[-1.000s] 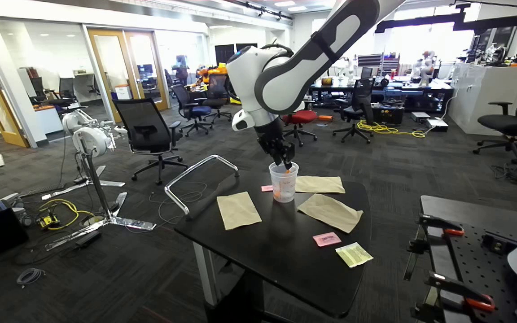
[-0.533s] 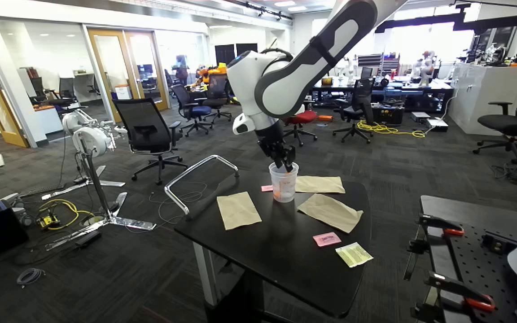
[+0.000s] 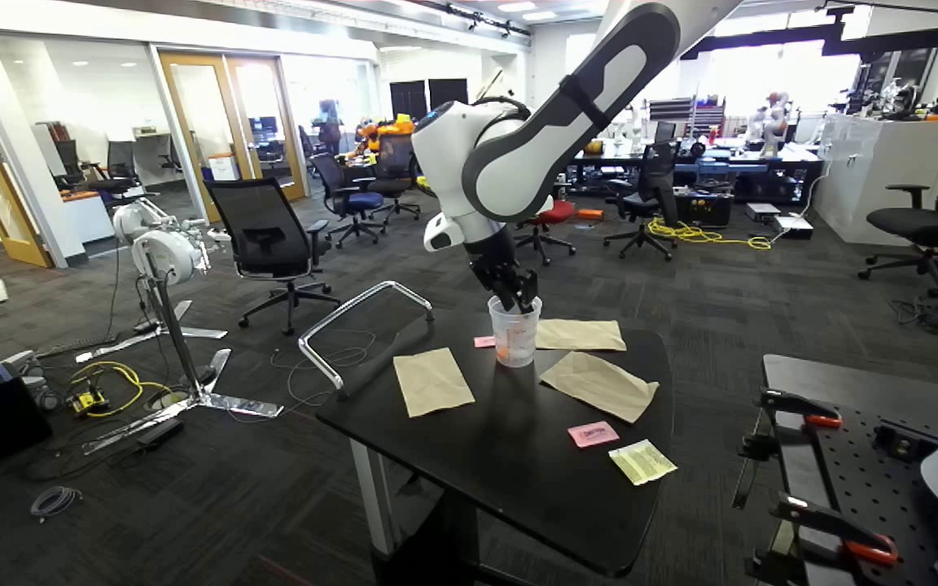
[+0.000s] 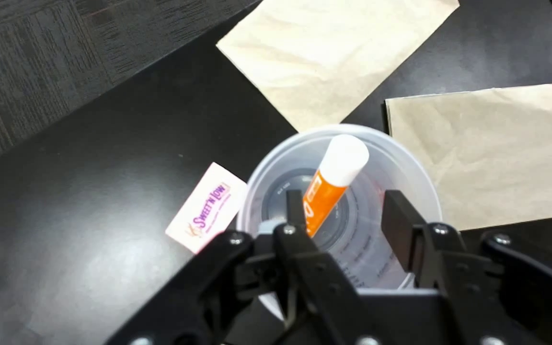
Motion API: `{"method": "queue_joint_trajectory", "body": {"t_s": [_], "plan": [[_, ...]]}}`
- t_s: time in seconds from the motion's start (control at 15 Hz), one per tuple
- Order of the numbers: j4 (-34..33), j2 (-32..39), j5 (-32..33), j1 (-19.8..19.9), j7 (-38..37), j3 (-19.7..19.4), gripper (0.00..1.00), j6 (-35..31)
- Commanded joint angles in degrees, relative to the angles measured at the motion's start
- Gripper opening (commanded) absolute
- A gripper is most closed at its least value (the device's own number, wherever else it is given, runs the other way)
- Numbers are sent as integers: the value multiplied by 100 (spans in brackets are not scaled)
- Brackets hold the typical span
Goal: Take the marker out of the cup and put it on the table
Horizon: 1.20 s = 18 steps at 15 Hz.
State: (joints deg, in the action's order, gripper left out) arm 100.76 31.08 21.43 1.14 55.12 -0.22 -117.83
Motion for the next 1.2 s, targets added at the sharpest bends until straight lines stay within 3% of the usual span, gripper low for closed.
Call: {"method": "queue_joint_trajectory", "body": {"t_s": [0.0,0.73,0.87,0.93,1.07,1.13], "plan": [[-125,84,27,88,165,66,47,66],[-144,196,73,82,121,39,46,114],[-163,207,82,76,113,35,38,129],[-178,212,87,74,109,34,20,133],[-194,220,93,70,100,31,13,143],[-202,222,97,67,93,28,5,152]]}}
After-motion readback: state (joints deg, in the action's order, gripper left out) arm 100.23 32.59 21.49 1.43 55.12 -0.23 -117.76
